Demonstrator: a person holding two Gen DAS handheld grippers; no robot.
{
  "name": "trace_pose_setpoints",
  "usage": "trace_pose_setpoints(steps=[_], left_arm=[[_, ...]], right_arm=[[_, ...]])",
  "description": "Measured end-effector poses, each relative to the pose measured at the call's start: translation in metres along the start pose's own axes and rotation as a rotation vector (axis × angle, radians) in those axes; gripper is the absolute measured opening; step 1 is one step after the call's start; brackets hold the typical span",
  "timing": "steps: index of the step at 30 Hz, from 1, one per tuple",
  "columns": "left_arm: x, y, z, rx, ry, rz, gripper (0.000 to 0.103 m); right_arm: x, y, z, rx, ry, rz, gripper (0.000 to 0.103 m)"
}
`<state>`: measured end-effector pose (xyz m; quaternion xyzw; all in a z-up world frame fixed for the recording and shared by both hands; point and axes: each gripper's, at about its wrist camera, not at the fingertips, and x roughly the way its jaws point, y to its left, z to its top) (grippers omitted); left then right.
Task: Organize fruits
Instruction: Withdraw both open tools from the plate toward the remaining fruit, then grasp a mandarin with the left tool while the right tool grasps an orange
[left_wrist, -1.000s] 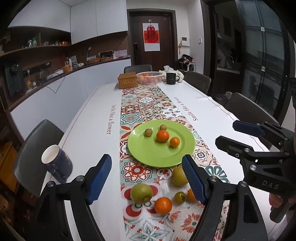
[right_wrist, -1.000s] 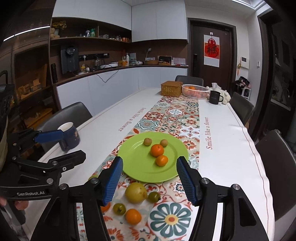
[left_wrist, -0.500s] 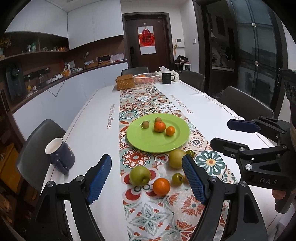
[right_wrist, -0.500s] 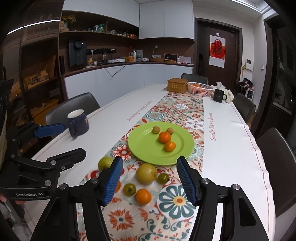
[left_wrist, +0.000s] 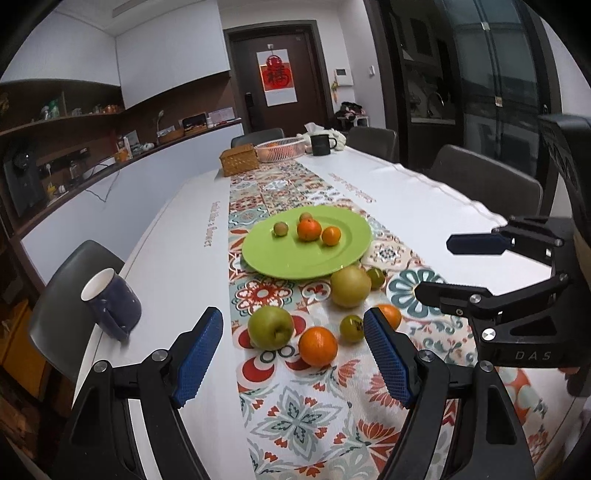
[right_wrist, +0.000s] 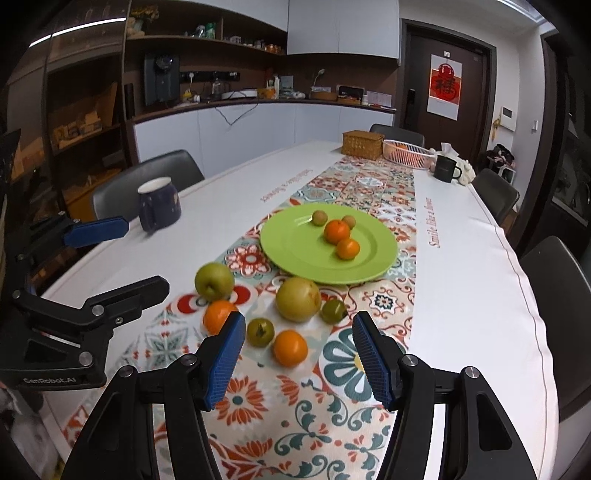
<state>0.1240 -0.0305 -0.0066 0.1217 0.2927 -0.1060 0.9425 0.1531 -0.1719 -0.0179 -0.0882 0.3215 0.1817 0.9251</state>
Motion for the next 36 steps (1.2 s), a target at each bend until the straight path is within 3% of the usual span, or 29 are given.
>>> trace_pose_setpoints(steps=[6, 20, 36], left_arm=[[0.018, -0.006, -0.014, 0.049, 0.037, 0.004, 0.078], [0.068, -0.009, -0.028, 0.049, 0.142, -0.091, 0.058], [0.1, -0.006, -0.031, -0.041, 0.219, -0.16, 0.044]], right_arm=[[0.014, 0.006, -0.011, -0.051, 0.03, -0.01, 0.061], [0.061, 0.001, -0.021, -0.044, 0.142, 0.058, 0.06], [0.097, -0.002, -0.024, -0.003, 0.216, 0.117, 0.041]])
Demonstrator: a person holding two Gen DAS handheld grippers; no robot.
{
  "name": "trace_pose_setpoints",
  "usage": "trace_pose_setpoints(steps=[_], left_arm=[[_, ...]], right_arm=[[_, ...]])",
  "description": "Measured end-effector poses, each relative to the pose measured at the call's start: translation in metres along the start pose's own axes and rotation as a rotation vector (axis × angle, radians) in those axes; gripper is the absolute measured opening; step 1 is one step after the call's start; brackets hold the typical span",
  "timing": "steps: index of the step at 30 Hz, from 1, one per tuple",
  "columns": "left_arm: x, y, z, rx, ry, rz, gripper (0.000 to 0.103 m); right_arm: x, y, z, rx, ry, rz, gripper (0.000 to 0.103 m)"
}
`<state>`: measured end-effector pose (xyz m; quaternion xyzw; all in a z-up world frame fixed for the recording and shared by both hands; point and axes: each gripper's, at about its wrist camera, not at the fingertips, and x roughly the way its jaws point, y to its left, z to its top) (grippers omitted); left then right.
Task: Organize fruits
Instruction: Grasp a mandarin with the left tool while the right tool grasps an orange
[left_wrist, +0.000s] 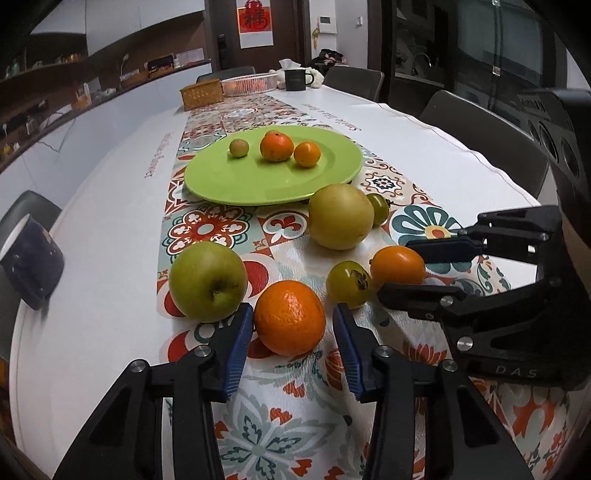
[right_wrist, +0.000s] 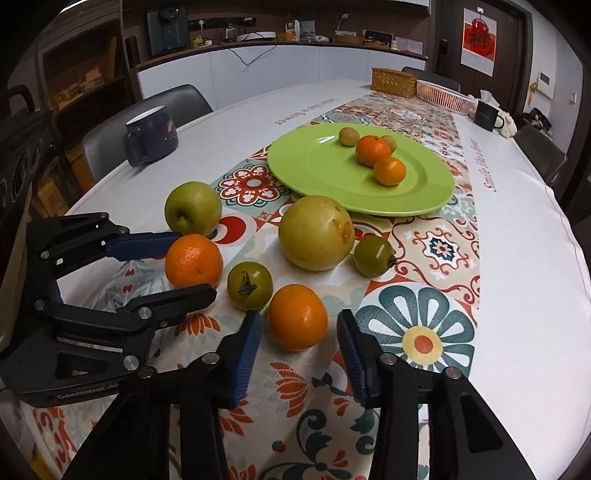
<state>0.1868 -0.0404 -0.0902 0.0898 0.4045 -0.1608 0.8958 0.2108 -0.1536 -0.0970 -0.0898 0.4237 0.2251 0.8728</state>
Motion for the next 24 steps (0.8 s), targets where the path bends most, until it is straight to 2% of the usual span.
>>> trace_pose_setpoints(steps=[2, 4, 15, 24], left_arm=[[0.002, 0.002, 0.001, -0.02, 0.005, -0.011, 0.042], [0.003, 0.003, 0.002, -0.031, 0.006, -0.003, 0.039], [-0.003, 0.002, 0.002, -0.057, 0.011, -0.008, 0.038], [-0.025, 0.002, 0.01, -0.086, -0.023, 0.001, 0.038]], right_arm=[[0.003, -0.001, 0.0, 0.005, 0.008, 0.001, 0.04], [0.005, -0.001, 0.0, 0.01, 0.016, 0.009, 0.034], [-0.003, 0.001, -0.003, 0.035, -0.007, 0.001, 0.034], [-0.024, 0.002, 0.001, 0.041, -0.049, -0.009, 0.034]])
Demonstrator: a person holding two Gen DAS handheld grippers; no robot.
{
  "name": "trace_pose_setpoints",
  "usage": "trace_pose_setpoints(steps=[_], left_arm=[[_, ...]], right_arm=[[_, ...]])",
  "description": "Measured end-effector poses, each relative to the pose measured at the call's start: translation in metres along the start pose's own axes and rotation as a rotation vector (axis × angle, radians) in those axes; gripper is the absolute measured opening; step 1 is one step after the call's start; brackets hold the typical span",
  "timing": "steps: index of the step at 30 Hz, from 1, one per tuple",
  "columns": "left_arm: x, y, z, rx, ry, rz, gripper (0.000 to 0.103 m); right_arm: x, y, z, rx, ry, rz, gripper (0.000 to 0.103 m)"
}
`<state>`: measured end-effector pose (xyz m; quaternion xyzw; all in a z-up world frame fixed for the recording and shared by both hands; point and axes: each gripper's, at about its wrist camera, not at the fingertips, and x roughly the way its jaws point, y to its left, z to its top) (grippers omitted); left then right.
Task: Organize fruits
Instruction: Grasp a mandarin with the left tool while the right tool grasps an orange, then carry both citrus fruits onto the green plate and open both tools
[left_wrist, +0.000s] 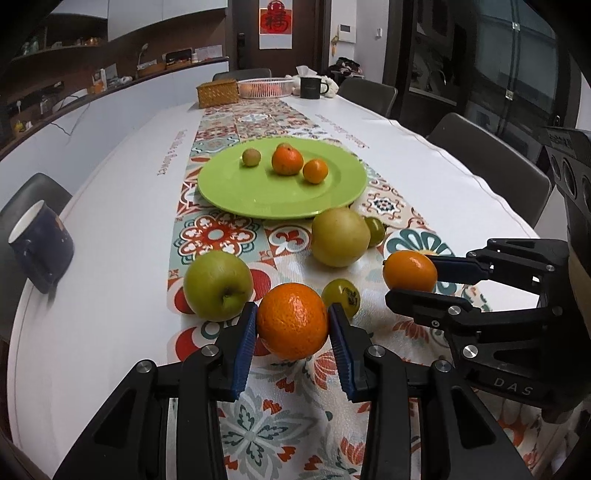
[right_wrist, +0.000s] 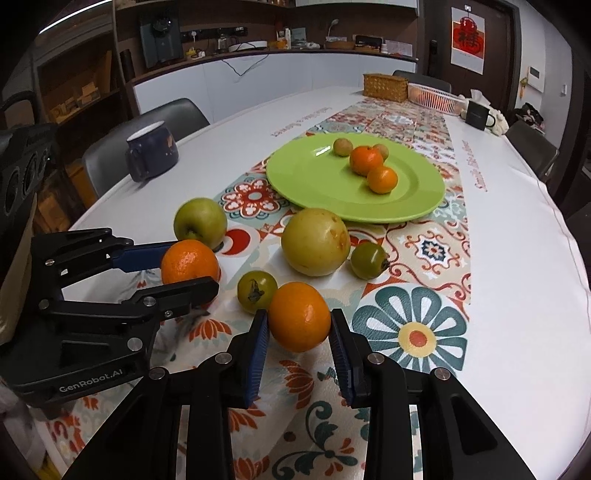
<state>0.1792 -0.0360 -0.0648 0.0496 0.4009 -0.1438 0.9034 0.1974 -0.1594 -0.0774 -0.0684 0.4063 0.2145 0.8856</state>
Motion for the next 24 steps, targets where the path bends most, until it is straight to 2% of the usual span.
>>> trace_pose_setpoints(steps=[11, 24], left_arm=[[-0.03, -0.003, 0.028, -0.001, -0.06, 0.014, 0.038], [-0.036, 0.009, 0.091, -0.003, -0.129, 0.051, 0.038]], right_arm=[[-0.033, -0.007, 0.024, 0.035, -0.089, -0.018, 0.034], [-0.047, -0.033, 0.085, 0.06, -0.173, -0.055, 0.034]])
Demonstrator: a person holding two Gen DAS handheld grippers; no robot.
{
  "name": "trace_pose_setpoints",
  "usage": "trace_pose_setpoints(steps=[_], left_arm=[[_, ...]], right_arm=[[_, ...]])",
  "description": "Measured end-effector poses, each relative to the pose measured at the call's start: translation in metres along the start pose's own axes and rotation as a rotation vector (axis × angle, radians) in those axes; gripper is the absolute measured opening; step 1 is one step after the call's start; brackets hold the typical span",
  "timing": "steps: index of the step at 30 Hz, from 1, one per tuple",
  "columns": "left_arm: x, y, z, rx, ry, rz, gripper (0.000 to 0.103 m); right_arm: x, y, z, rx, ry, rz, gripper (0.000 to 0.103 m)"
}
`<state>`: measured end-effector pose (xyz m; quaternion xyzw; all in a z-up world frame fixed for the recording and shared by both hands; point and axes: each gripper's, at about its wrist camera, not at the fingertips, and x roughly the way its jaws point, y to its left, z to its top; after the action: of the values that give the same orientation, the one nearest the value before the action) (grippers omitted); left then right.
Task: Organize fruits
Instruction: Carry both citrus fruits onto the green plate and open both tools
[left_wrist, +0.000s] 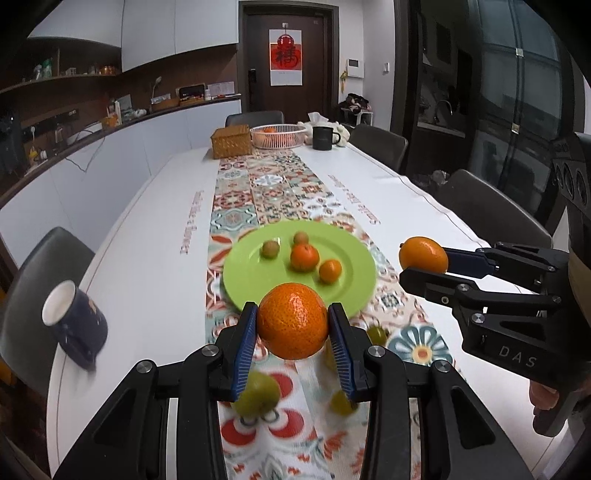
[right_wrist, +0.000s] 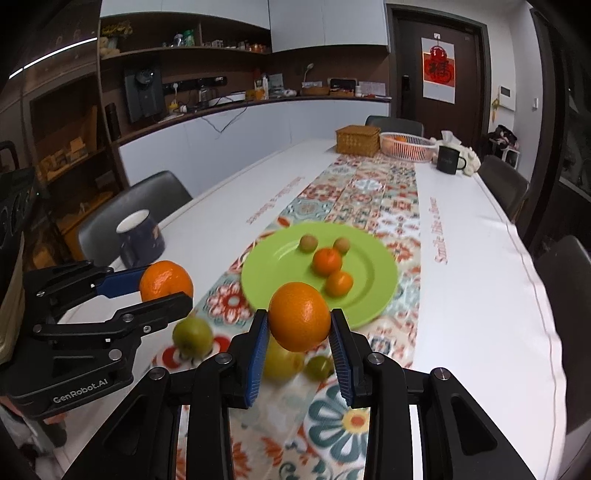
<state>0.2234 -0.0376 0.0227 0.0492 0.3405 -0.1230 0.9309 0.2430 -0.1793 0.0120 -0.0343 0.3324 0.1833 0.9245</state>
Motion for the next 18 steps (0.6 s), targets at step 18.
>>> trace_pose_setpoints(steps=[18], left_arm=[[0.096, 0.028, 0.058, -0.035, 0.115, -0.005, 0.038]], right_arm=[[0.089, -0.056, 0.059, 0.103, 0.113, -0.003, 0.034]])
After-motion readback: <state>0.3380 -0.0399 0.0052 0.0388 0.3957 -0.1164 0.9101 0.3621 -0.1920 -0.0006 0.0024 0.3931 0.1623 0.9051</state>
